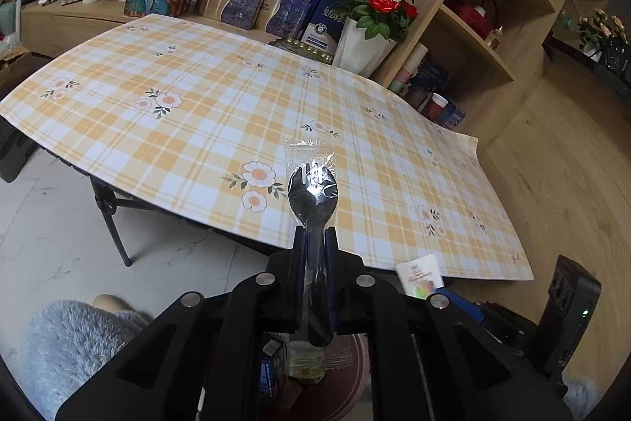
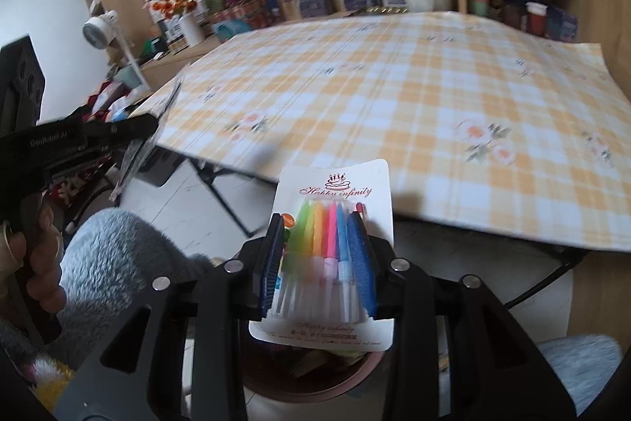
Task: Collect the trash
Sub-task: 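Carry spoon and candle card over the bin and open the right gripper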
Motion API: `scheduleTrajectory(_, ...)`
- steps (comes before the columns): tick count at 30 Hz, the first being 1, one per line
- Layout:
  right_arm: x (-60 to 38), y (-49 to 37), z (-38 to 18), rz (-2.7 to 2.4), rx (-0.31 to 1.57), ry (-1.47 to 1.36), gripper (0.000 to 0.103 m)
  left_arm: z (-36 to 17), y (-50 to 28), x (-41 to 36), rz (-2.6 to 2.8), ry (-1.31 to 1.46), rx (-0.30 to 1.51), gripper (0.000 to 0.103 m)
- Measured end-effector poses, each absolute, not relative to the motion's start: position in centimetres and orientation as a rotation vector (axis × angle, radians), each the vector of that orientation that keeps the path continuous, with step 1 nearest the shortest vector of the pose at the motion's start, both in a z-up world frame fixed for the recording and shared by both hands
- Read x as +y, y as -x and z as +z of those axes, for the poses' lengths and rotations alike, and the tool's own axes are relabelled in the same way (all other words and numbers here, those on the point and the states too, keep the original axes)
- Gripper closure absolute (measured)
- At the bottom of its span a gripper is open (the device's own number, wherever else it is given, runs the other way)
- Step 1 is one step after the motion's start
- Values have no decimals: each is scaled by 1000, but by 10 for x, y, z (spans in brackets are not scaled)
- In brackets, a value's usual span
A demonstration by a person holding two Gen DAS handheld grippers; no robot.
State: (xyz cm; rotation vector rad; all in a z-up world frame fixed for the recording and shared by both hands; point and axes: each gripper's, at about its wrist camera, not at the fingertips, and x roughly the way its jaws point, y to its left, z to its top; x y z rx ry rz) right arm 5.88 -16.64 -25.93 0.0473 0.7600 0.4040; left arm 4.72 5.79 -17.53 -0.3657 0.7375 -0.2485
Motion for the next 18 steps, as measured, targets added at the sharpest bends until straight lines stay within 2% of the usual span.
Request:
scheduleTrajectory(14, -145, -61, -311, 483, 910, -115, 66, -197, -20, 60, -229, 323, 776, 93)
scheduleTrajectory(17, -144, -59, -311, 490, 909, -119, 63, -201, -22, 58, -225, 317, 783, 93)
scheduleTrajectory(18, -144, -58, -309, 484, 899, -114, 58, -203, -22, 56, -225, 314, 787, 93)
